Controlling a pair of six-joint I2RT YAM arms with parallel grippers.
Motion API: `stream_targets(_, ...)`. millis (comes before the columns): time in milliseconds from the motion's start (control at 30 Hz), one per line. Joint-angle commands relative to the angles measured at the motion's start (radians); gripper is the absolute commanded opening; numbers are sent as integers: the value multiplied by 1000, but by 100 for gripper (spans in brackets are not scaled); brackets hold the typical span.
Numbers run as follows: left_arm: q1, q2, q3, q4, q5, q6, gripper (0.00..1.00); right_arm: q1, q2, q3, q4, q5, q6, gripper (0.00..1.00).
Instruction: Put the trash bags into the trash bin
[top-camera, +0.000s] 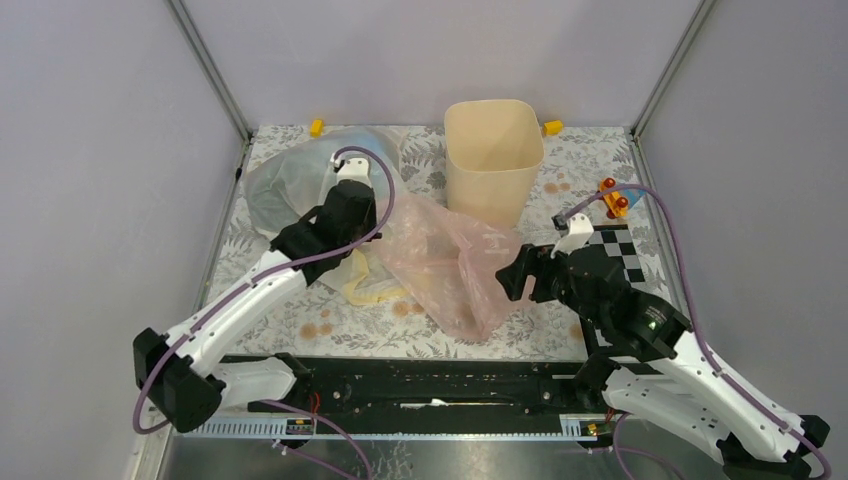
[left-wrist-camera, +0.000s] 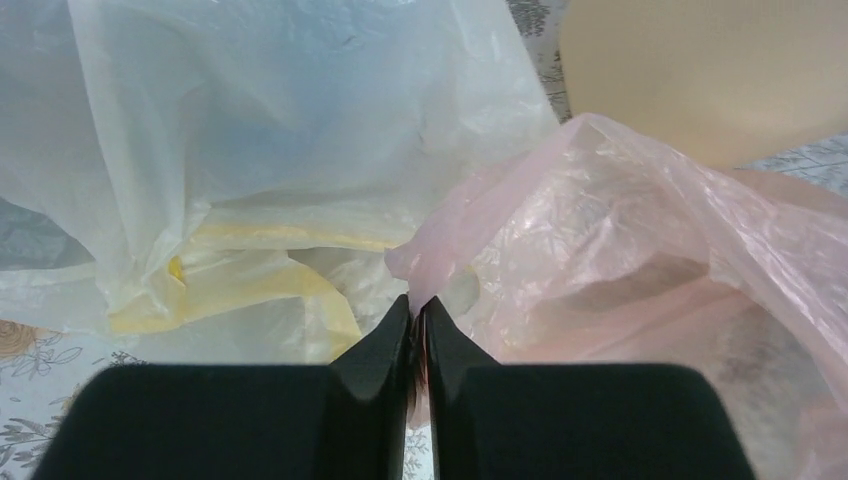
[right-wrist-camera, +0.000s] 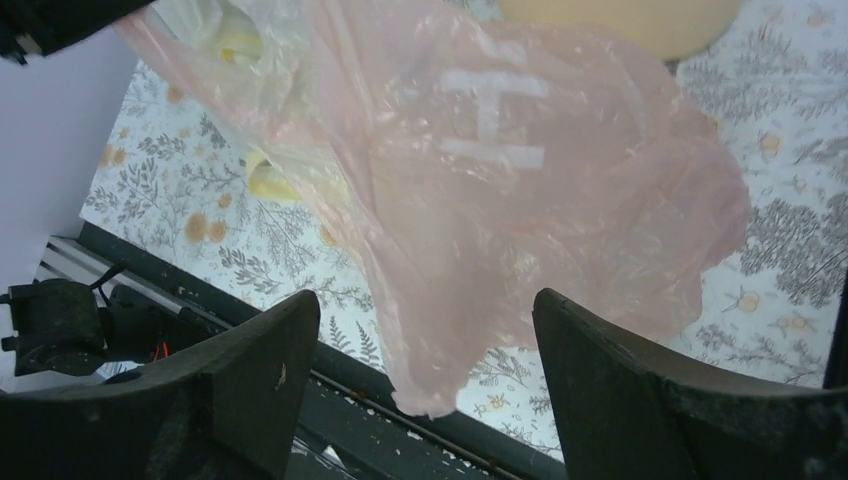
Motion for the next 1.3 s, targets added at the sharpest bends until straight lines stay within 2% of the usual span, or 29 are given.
stream_targets(0, 18, 82, 71, 85, -19, -28, 20, -5, -10, -117, 15, -76, 76, 84)
stream_targets(33, 18, 107, 91, 94, -7, -35, 29, -4, -7, -146, 50, -112, 96, 84)
stream_targets(167, 17, 165, 191, 66, 73, -63, 77, -4, 51, -232, 239, -291, 168, 79)
stream_targets(200, 17, 158, 200, 51, 103, -73, 87, -4, 79, -240, 281, -316, 191, 78)
stream_targets(233, 17, 140, 202, 35, 143, -72, 91, -4, 107, -247, 323, -339, 213, 77)
stream_targets(433, 18, -56, 105, -55, 322, -80, 97, 2, 297, -261, 688, -520, 311, 71)
stream_targets(533, 17, -172, 53, -105, 351, -95, 99, 35, 402, -195, 767, -524, 305, 75)
stream_targets(667, 17, -314, 17, -133, 367, -117, 99, 80, 496, -113, 797, -501, 287, 91)
stream_targets(767, 17, -363, -30, -94, 548, -135, 99, 86, 517, -73, 767, -482, 265, 99)
stream_targets(867, -8, -387, -129, 3, 698, -171, 99, 86, 462, -72, 701, -401, 246, 100)
stream_targets(967, -109, -422, -236, 92, 616, -180, 99, 86, 373, -54, 518, -224, 229, 100)
stream_targets(1067, -243, -405, -272, 152, 498, -180, 99, 86, 287, -39, 354, -26, 246, 100)
stream_targets(1167, -362, -347, -273, 200, 415, -196, 99, 86, 202, -33, 258, 81, 237, 100)
stream_targets(1267, -498, -281, -249, 229, 258, -200, 99, 86, 127, -30, 185, 167, 228, 100)
